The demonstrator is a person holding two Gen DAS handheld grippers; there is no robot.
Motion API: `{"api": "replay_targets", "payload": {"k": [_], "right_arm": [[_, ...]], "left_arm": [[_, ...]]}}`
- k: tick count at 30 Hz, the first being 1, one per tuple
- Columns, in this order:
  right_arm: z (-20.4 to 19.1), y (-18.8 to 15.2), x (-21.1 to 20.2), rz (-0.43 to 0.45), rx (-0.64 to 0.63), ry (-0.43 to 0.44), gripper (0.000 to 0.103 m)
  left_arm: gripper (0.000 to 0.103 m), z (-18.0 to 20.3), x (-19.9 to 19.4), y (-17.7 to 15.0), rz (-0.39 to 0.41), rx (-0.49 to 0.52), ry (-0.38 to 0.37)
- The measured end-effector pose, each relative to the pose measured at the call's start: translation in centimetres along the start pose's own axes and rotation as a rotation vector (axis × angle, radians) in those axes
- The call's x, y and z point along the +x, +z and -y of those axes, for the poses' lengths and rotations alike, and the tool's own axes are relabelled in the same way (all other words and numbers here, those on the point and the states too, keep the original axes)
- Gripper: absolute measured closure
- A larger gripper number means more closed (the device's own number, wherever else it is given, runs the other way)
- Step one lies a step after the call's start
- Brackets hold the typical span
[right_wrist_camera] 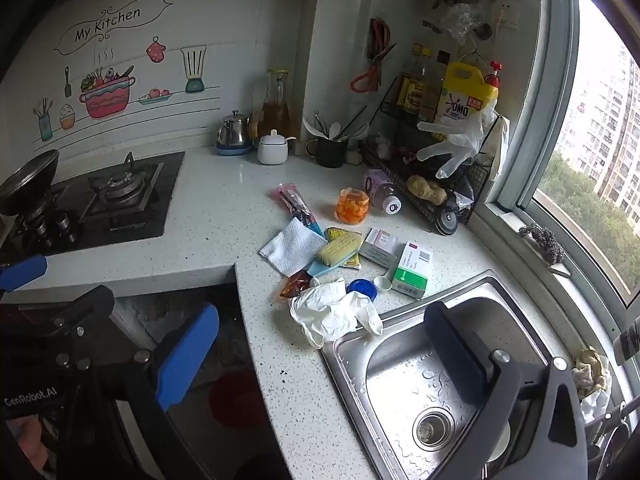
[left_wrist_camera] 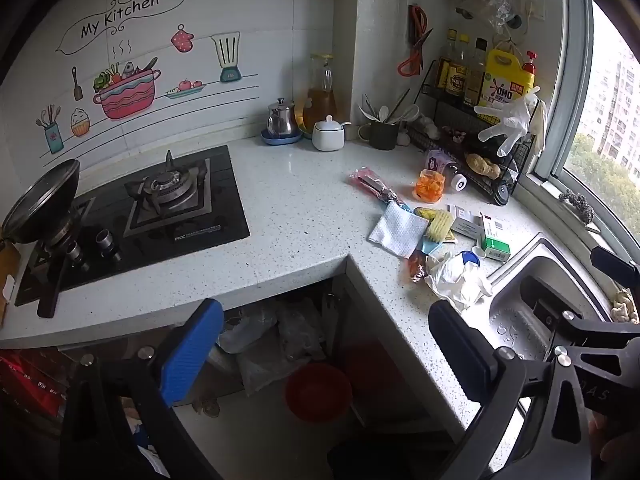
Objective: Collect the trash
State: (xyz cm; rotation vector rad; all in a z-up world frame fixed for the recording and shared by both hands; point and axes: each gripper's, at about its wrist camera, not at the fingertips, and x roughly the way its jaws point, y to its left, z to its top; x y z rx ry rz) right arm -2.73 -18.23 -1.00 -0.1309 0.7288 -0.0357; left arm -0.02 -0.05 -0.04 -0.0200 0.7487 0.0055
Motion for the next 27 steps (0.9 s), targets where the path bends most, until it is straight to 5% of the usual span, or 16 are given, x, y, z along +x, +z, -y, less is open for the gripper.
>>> {"api": "replay_targets", "payload": {"k": [27], "right_arm": [[-0.3,0.0,0.6,-0.005,0.001,-0.027,0.0]], "left_arm": [[0.001,-0.8,1.4,0.0,-0.011,-0.007,-0.052]]}}
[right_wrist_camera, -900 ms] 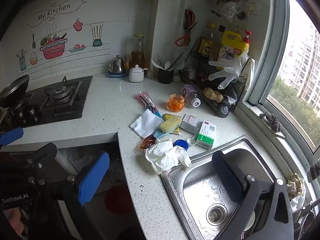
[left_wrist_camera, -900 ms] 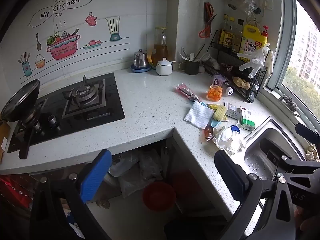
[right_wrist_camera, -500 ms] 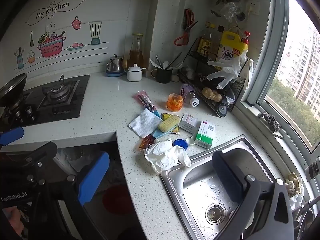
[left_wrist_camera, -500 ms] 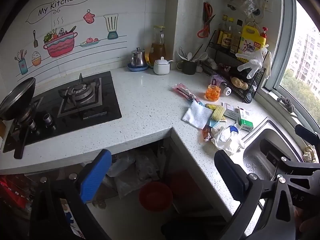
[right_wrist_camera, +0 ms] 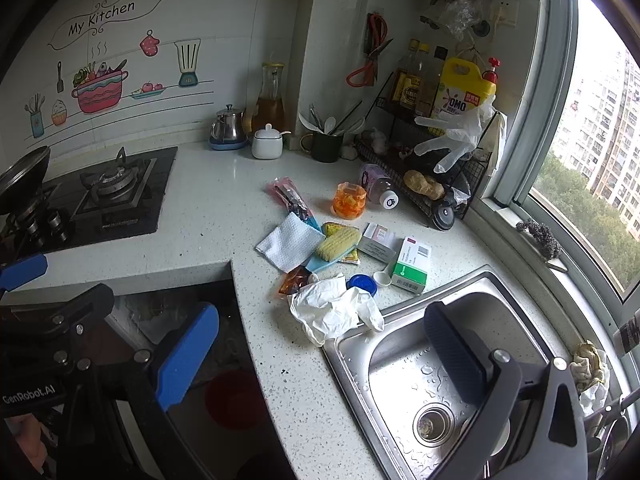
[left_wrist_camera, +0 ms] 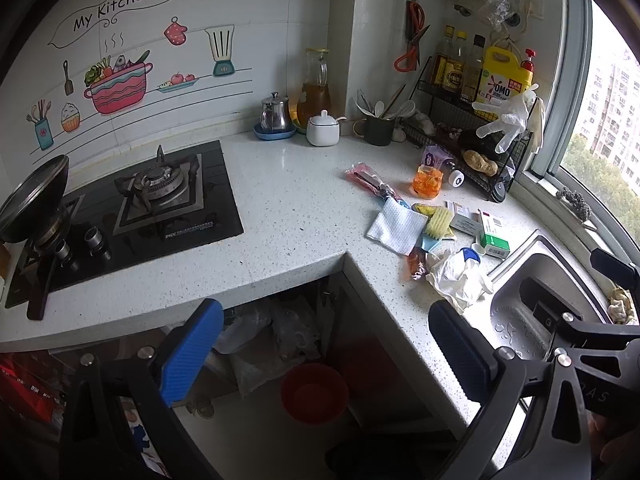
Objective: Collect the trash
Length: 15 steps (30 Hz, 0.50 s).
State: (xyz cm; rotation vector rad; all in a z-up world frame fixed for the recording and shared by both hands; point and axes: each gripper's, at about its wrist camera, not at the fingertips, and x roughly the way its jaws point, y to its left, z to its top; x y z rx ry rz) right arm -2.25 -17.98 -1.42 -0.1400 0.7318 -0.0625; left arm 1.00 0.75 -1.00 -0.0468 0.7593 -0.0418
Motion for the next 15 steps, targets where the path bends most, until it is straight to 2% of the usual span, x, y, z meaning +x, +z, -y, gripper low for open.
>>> {"api": "replay_targets", "payload": {"k": [15], "right_arm": [[-0.19,-0.45,0.06,0.001,0.0,0.005,0.0]], "left_arm": [[0.001,-0.05,0.09,-0.36,-0.013,-0.005,-0.01]]}}
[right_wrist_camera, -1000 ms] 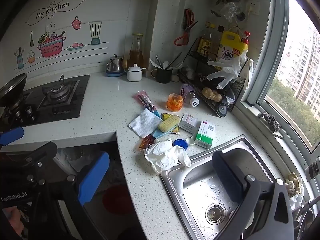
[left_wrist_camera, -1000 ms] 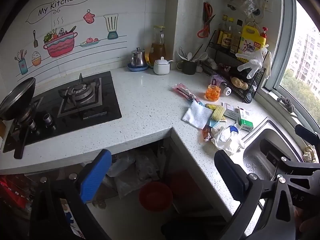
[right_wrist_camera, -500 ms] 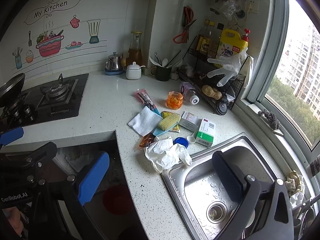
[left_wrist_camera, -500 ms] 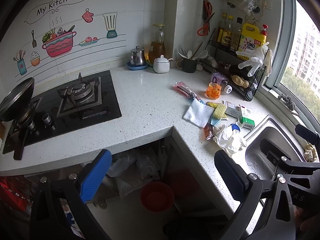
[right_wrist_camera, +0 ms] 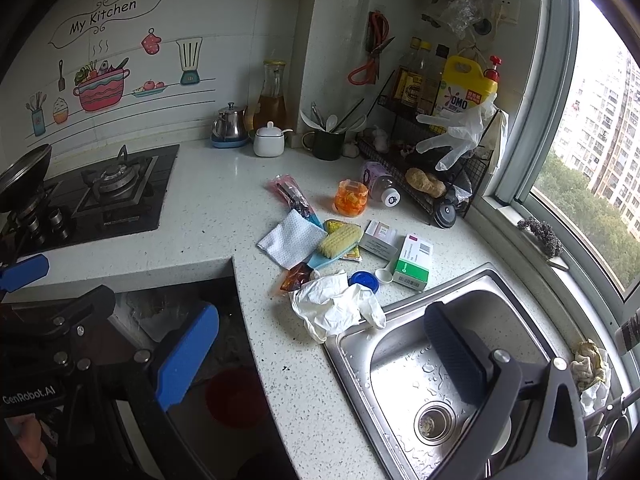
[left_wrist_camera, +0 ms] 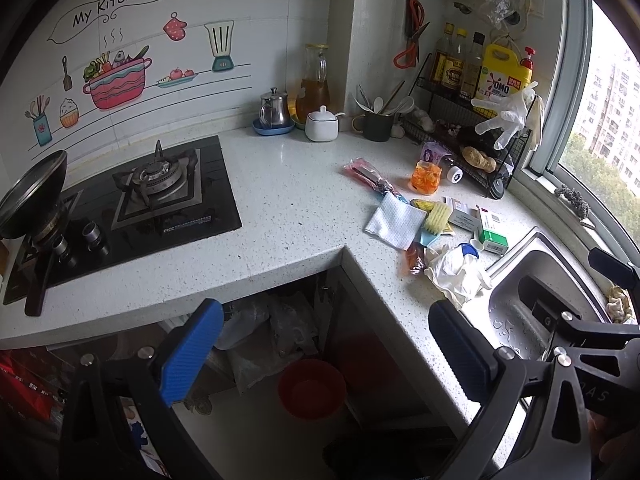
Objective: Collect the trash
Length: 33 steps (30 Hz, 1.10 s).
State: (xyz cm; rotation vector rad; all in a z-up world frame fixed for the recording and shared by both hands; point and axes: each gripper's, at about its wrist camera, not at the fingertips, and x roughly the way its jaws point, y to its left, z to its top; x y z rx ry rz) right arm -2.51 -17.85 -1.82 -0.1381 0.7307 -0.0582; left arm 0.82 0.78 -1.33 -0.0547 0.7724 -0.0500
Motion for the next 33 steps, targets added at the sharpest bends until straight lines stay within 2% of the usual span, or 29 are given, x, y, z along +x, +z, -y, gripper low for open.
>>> {"api": "replay_targets", "payload": {"k": [33], "right_arm": [[0.07,-0.37,-0.87,0.008,-0.004,-0.003,0.0]], "left_arm": [[0.001,0.14,-0.62,-0.91,-0.001,-0.003,-0.015]]}}
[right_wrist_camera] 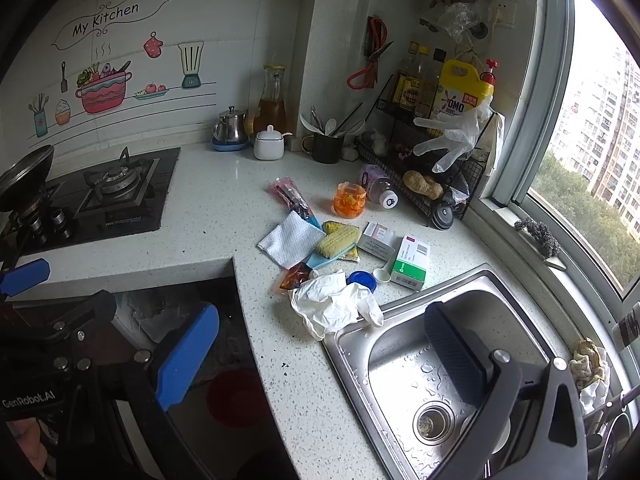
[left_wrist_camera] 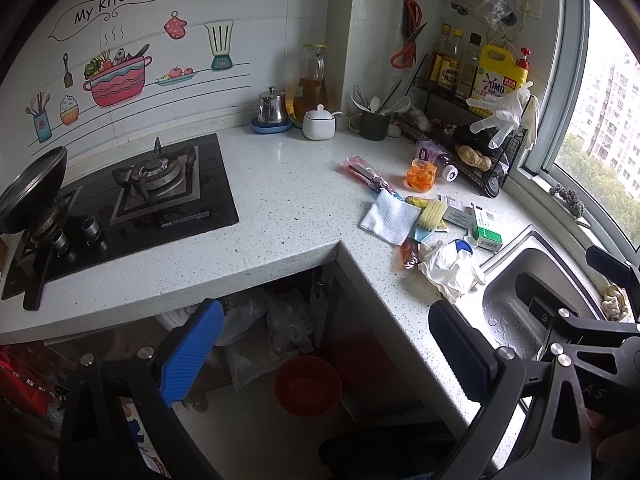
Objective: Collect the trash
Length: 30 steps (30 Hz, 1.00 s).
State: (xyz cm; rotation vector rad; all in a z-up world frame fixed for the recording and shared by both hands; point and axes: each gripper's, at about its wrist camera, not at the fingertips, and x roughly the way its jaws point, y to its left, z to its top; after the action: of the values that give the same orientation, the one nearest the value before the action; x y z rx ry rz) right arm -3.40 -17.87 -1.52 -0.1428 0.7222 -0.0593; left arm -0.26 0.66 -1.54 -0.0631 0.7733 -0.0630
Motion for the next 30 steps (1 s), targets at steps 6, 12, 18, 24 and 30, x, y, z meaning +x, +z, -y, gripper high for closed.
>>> {"api": "replay_targets", "payload": {"k": [6,12,18,24,30], "right_arm": [[0.2,0.5,0.4,0.003,-0.003,-0.01,0.0],[1.0,1.0,2.4,-0.037,0.023,-0.03,0.0],[1.8,2.5,5.9,-0.08,0.058,-0.039,0.0],[2.8,4.2,10.2,-0.127,0.097,-0.095,0.0],[4.2,5.2,15.3,-0.228,0.176,-0.136,0.0]], "left_arm": [[0.001,0.0,0.6,0.5,-0.005,0.003,-0.021],[0.001,0.9,3.0,2.0,-0.041,0.043,-0.032],[0.001,1.4,6.9,4.6,-0.08,0.085,-0.048],[0.001,2.3,12.4,8.0,-0.126,0.155,-0.1],[0.001,3.2,18.7,10.9,-0.203,0.228,-0.122]]}}
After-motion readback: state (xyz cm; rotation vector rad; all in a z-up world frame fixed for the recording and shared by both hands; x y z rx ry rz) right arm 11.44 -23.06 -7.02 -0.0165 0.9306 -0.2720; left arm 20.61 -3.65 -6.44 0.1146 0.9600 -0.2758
